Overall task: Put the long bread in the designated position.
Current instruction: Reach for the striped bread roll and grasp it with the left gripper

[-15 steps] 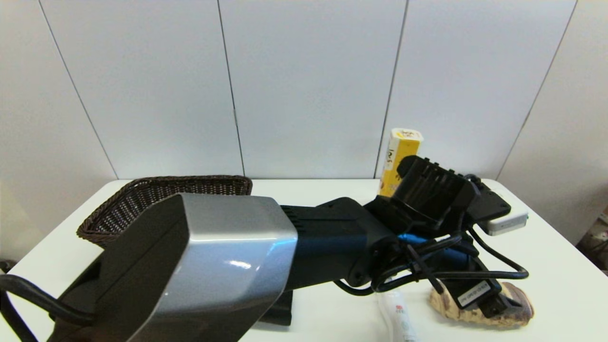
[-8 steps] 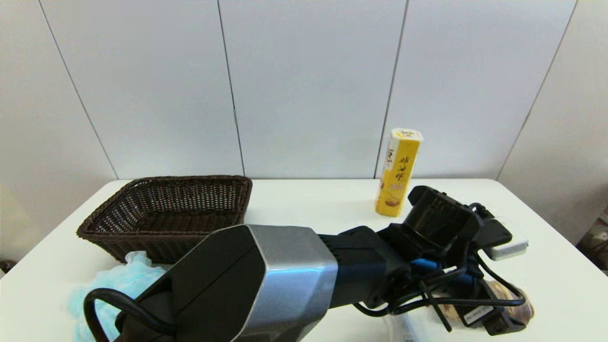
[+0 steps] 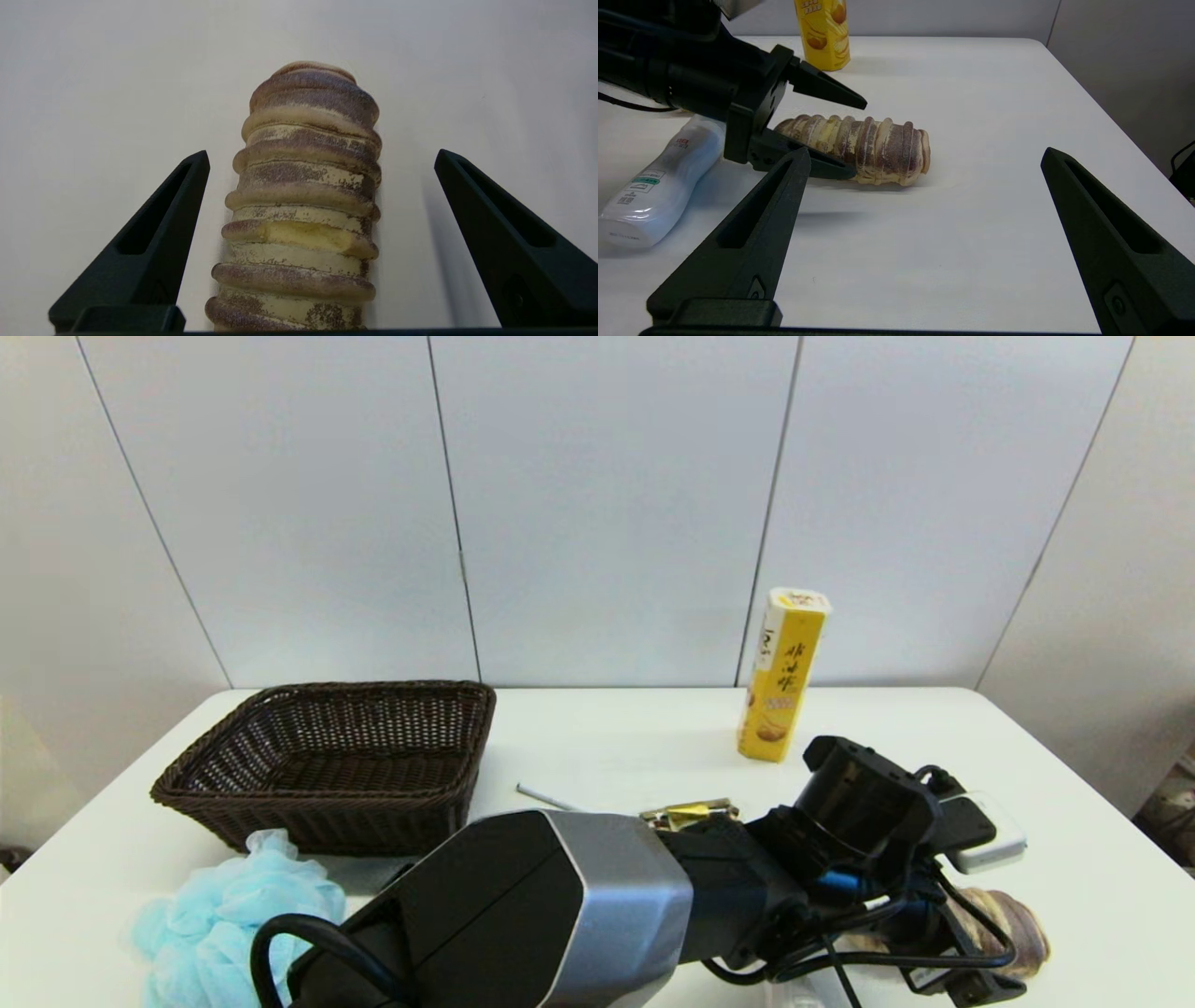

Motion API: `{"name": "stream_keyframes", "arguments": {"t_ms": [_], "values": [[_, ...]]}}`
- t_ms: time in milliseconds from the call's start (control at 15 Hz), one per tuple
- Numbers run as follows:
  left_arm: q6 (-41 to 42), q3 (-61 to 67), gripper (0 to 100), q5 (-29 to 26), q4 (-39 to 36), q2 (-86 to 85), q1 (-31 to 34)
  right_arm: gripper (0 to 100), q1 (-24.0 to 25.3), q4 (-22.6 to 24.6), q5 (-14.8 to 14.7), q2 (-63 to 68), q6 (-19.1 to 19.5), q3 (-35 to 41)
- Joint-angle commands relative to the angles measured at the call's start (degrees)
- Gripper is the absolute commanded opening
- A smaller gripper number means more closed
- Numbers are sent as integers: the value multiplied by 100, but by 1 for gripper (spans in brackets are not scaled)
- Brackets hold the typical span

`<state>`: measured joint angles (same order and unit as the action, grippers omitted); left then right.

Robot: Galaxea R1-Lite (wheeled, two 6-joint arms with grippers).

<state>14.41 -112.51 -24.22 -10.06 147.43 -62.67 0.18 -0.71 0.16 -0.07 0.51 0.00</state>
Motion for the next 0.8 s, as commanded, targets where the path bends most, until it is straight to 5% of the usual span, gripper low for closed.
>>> {"name": "stream_keyframes", "arguments": {"t_ms": [67, 800], "values": [[18, 1, 100, -12, -14, 40, 1, 100, -1, 0, 2, 7, 2, 0], [18, 36, 100, -12, -93, 119, 1, 100, -1, 0, 2, 7, 2, 0]]}}
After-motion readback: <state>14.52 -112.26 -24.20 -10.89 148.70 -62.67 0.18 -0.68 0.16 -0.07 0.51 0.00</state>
